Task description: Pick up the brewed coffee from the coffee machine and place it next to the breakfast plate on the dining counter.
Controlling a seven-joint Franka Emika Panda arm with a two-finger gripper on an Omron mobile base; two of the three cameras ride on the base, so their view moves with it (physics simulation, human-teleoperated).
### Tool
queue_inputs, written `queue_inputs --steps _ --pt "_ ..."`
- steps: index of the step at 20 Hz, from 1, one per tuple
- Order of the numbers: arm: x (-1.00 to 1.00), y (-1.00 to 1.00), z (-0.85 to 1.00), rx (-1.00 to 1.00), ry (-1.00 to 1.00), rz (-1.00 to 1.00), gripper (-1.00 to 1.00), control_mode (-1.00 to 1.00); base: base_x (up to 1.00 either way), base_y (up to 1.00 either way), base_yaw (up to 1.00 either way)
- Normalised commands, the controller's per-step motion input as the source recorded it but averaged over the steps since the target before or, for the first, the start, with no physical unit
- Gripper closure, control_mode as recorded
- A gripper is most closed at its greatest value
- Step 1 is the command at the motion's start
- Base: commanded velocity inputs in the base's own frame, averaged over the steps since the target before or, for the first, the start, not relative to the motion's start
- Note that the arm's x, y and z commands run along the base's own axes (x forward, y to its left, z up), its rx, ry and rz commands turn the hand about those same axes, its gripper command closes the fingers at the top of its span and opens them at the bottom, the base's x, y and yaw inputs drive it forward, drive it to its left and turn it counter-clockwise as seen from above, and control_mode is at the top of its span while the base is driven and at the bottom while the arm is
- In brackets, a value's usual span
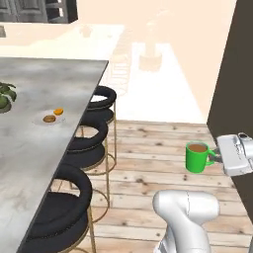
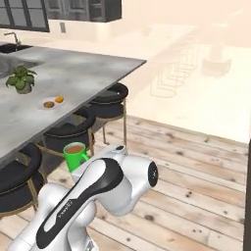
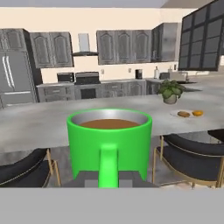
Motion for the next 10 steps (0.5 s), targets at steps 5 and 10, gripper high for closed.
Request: queue_inputs --steps 5,10 --pt "0.0 0.0 0.0 0.0 0.0 0.0 1.0 1.0 1.0 -0.19 0.5" --pt "0.0 0.0 0.0 0.0 0.0 0.0 1.0 1.0 1.0 -0.38 0.45"
